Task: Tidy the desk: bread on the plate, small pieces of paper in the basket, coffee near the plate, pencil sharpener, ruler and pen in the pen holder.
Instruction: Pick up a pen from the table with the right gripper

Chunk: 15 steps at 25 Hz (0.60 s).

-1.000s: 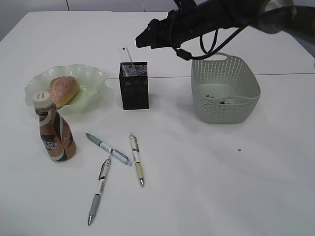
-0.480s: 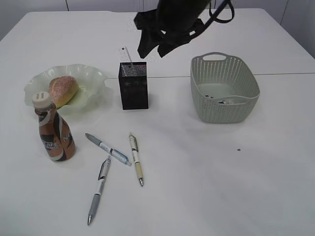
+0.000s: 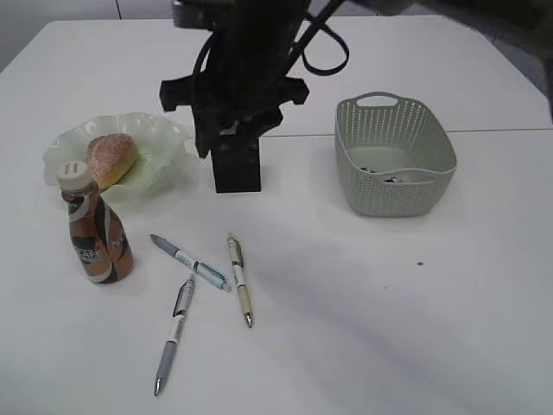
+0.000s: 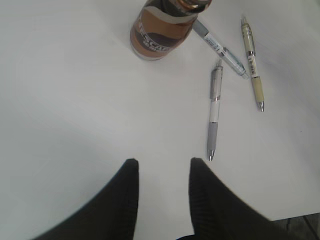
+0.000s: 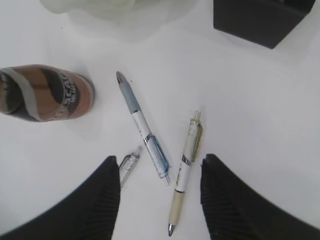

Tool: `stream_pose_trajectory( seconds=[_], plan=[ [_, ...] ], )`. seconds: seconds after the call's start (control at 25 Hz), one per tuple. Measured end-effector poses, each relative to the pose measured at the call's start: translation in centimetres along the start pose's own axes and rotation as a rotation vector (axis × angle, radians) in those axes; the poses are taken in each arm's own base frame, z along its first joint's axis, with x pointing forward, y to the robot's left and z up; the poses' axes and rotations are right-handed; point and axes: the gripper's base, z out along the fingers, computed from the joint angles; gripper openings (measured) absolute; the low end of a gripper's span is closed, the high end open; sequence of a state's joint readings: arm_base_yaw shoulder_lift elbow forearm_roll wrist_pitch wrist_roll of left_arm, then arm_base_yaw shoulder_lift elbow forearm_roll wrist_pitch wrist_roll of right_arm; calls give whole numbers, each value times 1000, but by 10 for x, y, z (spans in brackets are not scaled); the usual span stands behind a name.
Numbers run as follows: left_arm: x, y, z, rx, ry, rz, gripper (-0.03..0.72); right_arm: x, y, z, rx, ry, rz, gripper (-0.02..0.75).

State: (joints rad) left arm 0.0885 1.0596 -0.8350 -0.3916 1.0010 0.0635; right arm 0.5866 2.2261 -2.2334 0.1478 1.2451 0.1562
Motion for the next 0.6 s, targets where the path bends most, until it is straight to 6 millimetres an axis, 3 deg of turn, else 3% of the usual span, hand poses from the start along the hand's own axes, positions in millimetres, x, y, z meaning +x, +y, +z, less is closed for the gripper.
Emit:
stream_pose_trajectory(
  seconds=[0.36,0.6],
  plan=[
    [0,0,0,0,-2,0,254,11,-9,68,77,124,87,384],
    [0,0,0,0,-2,0,254,18,-16,101,97,185,103,383]
  ],
)
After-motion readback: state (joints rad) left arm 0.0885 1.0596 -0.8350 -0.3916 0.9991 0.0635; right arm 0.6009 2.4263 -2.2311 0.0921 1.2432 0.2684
